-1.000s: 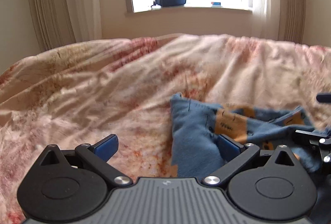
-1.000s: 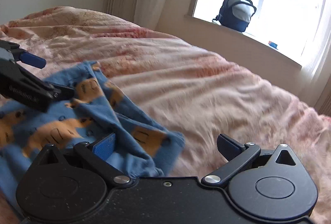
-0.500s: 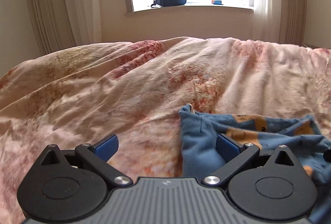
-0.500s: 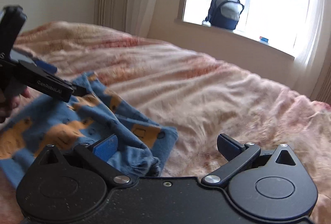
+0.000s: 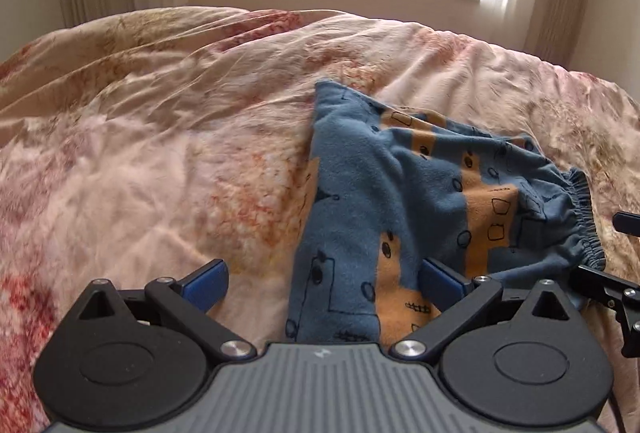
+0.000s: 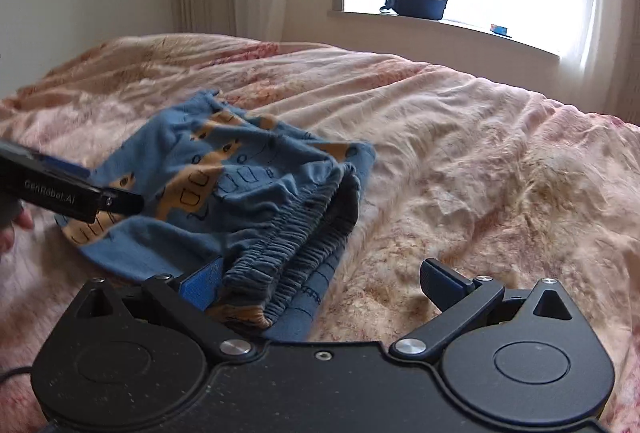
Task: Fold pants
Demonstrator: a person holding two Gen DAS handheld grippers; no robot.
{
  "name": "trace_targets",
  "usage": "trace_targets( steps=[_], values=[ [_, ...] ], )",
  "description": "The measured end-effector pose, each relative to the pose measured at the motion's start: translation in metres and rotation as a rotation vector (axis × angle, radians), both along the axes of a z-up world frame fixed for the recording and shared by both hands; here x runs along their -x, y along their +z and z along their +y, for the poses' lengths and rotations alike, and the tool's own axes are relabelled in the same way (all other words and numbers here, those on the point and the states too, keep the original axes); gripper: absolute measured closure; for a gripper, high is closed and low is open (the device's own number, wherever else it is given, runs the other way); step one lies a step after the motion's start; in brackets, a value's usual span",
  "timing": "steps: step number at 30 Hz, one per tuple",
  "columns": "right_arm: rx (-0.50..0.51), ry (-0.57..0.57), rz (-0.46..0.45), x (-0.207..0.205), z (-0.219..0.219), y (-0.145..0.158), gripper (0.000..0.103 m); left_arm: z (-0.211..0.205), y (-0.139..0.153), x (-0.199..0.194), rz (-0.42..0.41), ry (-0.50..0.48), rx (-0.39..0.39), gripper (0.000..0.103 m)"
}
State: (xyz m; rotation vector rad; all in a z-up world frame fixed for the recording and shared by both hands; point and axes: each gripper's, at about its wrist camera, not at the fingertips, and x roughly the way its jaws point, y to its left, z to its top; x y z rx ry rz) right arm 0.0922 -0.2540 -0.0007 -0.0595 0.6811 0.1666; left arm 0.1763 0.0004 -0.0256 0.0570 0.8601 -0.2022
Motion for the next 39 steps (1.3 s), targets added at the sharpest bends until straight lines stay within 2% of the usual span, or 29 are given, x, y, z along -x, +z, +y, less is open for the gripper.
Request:
trace_targets(
  steps=[17,20,23,27,31,35,39],
  values=[
    [-0.073,0.004,-0.001,0.011,-0.013,0.003,0.001,0.008,0.006,0.004,0.035,0.016,0.018,0.0],
    [-0.079,0.027,-0.008,0.005,-0.016,0.006,0.001,0.01,0.01,0.002,0.033,0.005,0.041,0.0],
    [-0.099,0.072,-0.022,-0.008,-0.018,0.011,0.001,0.012,0.016,-0.001,-0.004,-0.004,0.078,0.0],
    [-0.181,0.112,-0.037,-0.037,-0.028,0.012,0.001,0.016,0.013,-0.01,-0.041,-0.009,0.132,0.0],
    [-0.254,0.106,-0.008,-0.073,-0.036,0.005,0.001,0.02,-0.002,-0.019,-0.017,0.004,0.144,0.0],
    [-0.395,0.128,0.044,-0.098,-0.046,-0.006,0.001,0.026,-0.004,-0.013,-0.028,-0.016,0.184,0.0],
    [-0.543,0.122,0.096,-0.109,-0.059,-0.02,0.001,0.035,-0.004,-0.004,-0.047,-0.052,0.278,0.0]
  ],
)
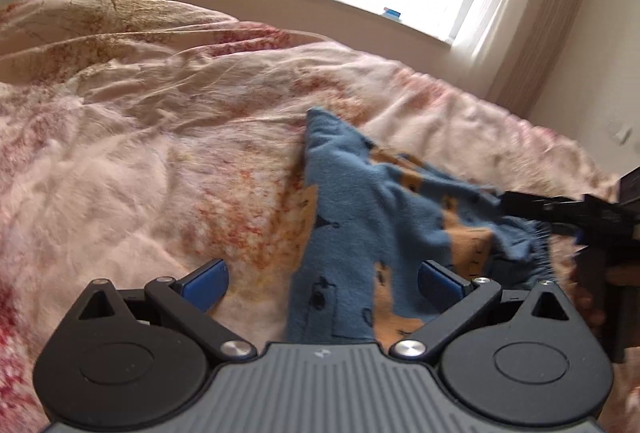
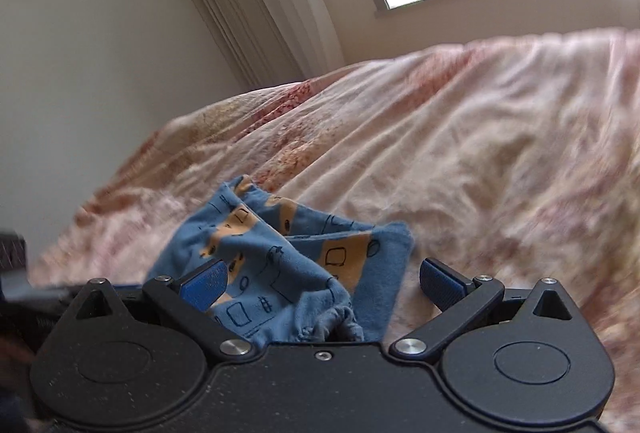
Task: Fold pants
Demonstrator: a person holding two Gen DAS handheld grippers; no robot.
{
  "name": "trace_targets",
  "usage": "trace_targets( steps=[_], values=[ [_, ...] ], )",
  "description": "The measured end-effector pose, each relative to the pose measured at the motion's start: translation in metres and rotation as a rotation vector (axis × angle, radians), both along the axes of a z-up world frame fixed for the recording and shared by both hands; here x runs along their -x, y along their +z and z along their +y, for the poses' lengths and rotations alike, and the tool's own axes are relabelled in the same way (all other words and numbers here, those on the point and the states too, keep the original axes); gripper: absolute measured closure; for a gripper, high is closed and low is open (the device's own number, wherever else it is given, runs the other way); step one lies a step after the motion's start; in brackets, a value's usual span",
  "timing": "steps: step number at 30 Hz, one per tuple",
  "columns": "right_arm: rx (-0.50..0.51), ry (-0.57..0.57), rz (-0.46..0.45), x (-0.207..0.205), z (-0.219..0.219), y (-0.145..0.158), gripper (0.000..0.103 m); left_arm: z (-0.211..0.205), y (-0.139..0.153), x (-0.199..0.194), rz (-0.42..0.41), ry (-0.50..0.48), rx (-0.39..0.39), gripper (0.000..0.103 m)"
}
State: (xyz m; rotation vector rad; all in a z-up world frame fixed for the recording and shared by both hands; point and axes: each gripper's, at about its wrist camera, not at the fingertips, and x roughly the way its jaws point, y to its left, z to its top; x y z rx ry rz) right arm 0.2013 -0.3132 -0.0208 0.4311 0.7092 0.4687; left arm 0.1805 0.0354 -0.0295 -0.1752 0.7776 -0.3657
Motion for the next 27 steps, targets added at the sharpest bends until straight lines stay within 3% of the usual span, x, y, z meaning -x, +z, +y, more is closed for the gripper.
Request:
trace_targets(
  steps=[6,8,10,14,17,18,20,23,27],
  values=[
    [-0.093,-0.041,0.034,0.005,-0.014,-0.007,0.014,0.008,-0.004,0.015,-0.049,-0.014,0.095,0.004],
    [-0.078,-0.043,0.043,0.007,-0.014,-0.006,0.023,0.008,-0.007,0.015,-0.027,-0.009,0.1,0.013],
    [-0.057,-0.028,0.047,0.009,-0.011,-0.004,0.026,0.011,-0.009,0.014,-0.01,0.019,0.121,0.016],
    [-0.031,-0.049,0.062,0.013,-0.007,-0.003,0.054,0.016,-0.007,0.012,0.024,0.055,0.167,0.03],
    [-0.05,-0.088,0.078,0.013,-0.011,-0.005,0.065,0.019,-0.006,0.01,0.063,0.076,0.156,0.045],
    [-0.059,-0.096,0.082,0.014,-0.012,-0.005,0.065,0.02,-0.007,0.009,0.076,0.082,0.161,0.047],
    [-0.054,-0.105,0.084,0.016,-0.011,-0.004,0.069,0.023,-0.006,0.007,0.103,0.074,0.182,0.065],
    [0.001,-0.107,0.065,0.019,-0.003,0.001,0.076,0.021,-0.003,0.008,0.109,0.068,0.182,0.076],
    [0.109,-0.124,0.003,0.03,0.015,0.011,0.08,0.014,0.007,0.012,0.082,0.051,0.15,0.084]
  ],
)
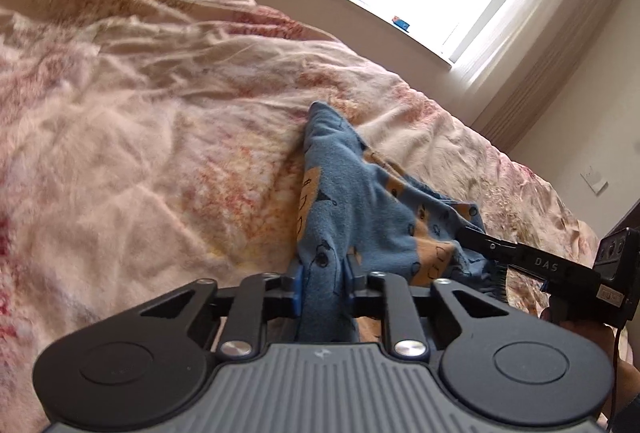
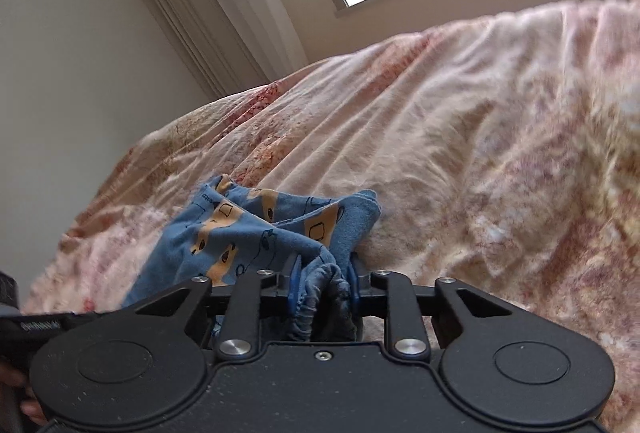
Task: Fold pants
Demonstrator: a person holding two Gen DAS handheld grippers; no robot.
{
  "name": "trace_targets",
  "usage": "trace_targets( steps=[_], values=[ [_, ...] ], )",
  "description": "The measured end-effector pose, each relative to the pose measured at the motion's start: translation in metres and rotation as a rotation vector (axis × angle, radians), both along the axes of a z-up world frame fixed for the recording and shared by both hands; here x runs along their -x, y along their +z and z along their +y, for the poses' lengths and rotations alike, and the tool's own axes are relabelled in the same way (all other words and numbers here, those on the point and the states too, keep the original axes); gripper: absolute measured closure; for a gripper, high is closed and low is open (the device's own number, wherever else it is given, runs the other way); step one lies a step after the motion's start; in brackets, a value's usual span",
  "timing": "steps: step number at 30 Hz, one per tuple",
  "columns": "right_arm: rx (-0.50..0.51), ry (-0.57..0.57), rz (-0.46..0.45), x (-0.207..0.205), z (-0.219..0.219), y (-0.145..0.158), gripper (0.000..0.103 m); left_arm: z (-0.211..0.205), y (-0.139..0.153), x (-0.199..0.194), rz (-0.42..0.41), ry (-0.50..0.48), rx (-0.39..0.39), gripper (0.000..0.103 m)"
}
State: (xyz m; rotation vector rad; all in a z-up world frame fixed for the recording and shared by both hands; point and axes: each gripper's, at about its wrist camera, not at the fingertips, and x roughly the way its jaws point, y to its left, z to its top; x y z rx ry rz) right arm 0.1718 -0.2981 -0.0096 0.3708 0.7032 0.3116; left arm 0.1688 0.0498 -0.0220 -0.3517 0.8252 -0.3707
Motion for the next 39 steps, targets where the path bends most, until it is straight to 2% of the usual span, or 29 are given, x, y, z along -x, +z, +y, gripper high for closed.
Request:
trace_targets(
  steps=[6,15,21,28,32,37,39],
  values=[
    [0.138,-0.017,-0.092,0.017,0.021,0.018,0.083,-0.009,0.014,0.006,-0.044,-0.016,-0.056,0.086],
    [0.261,0.003,-0.171,0.029,0.044,0.047,0.085,-0.008,0.033,0.015,-0.094,-0.021,-0.059,0.087],
    [0.283,0.027,-0.211,0.025,0.058,0.058,0.086,-0.002,0.043,0.015,-0.142,0.001,-0.082,0.087],
    [0.3,0.08,-0.263,0.001,0.083,0.069,0.087,0.017,0.051,0.007,-0.206,0.06,-0.114,0.087],
    [0.317,0.126,-0.278,-0.02,0.103,0.068,0.087,0.034,0.042,-0.007,-0.199,0.097,-0.124,0.087],
    [0.346,0.166,-0.221,-0.041,0.122,0.043,0.087,0.048,0.011,-0.022,-0.113,0.118,-0.133,0.087],
    [0.356,0.155,-0.208,-0.044,0.123,0.034,0.086,0.05,0.006,-0.022,-0.111,0.118,-0.137,0.087]
  ],
)
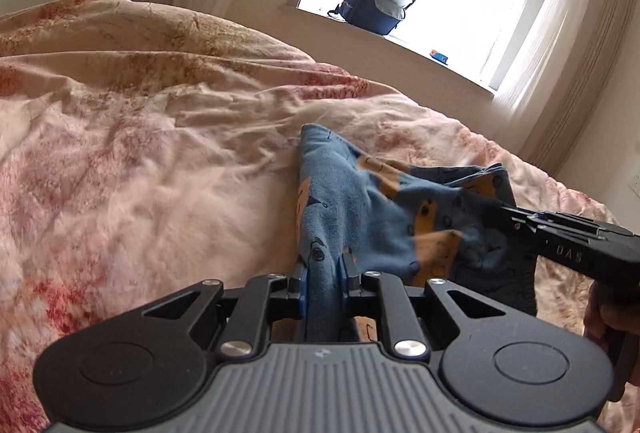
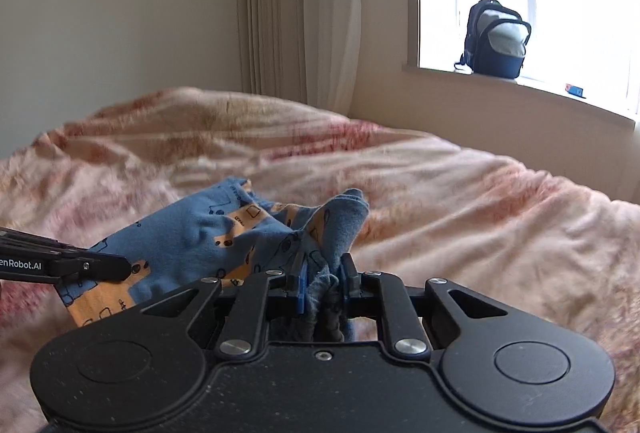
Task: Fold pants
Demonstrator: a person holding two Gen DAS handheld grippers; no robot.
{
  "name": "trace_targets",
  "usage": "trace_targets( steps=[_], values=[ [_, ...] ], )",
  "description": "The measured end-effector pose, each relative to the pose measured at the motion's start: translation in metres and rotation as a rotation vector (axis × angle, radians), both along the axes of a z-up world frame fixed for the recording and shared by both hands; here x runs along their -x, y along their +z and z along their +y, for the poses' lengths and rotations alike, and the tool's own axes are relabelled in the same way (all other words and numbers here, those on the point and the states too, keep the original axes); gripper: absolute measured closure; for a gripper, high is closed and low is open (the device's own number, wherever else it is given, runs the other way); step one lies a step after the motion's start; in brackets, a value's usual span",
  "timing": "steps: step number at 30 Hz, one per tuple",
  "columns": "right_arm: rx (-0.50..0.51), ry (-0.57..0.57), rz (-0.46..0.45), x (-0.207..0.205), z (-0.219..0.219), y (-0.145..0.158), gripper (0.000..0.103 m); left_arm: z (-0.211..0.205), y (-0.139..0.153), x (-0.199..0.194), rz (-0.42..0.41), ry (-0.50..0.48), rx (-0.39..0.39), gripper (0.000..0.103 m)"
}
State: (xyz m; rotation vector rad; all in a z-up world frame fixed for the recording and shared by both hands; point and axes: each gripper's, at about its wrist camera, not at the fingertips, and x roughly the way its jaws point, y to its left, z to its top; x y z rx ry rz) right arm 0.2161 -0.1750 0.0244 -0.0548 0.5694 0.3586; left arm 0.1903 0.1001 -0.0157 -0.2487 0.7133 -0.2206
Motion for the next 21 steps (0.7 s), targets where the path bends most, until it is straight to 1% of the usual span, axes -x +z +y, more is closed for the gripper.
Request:
trace_targets(
  steps=[3,4,5,6,7,8,9,10,12,13,14,17,19,21],
  values=[
    [-0.031,-0.023,0.02,-0.003,-0.006,-0.004,0.085,0.001,0.003,0.002,0.007,0.0,0.008,0.082],
    [-0.026,-0.028,0.022,-0.004,-0.006,-0.004,0.082,0.002,0.004,0.002,0.01,0.006,0.003,0.074],
    [-0.013,-0.036,0.02,-0.004,-0.006,-0.004,0.076,0.002,0.005,0.004,0.013,0.013,-0.006,0.063],
    [-0.005,-0.043,0.018,-0.003,-0.006,-0.004,0.072,0.003,0.006,0.005,0.016,0.018,-0.011,0.057],
    [-0.005,-0.05,0.017,-0.002,-0.006,-0.004,0.062,0.004,0.008,0.007,0.018,0.027,-0.014,0.044],
    [-0.01,-0.054,0.012,0.001,-0.007,-0.003,0.052,0.005,0.01,0.009,0.016,0.036,-0.015,0.035],
    [-0.009,-0.062,0.004,0.004,-0.008,-0.002,0.047,0.006,0.013,0.012,0.011,0.043,-0.016,0.033],
    [-0.004,-0.074,-0.005,0.008,-0.007,0.0,0.039,0.006,0.016,0.014,0.004,0.045,-0.02,0.03],
    [-0.005,-0.096,-0.028,0.019,-0.006,0.006,0.032,0.006,0.026,0.021,-0.018,0.044,-0.039,0.018],
    [-0.01,-0.108,-0.04,0.027,-0.006,0.009,0.023,0.005,0.031,0.025,-0.036,0.054,-0.055,0.008],
    [-0.017,-0.121,-0.052,0.035,-0.004,0.013,0.015,0.005,0.037,0.032,-0.062,0.067,-0.072,0.003],
    [-0.041,-0.159,-0.086,0.065,-0.001,0.026,0.002,0.005,0.052,0.052,-0.134,0.087,-0.117,0.0],
    [-0.041,-0.184,-0.109,0.089,0.004,0.033,0.001,0.004,0.059,0.065,-0.149,0.093,-0.149,0.0],
    [-0.036,-0.199,-0.111,0.111,0.011,0.038,0.001,0.003,0.061,0.079,-0.154,0.087,-0.175,0.0]
  ],
)
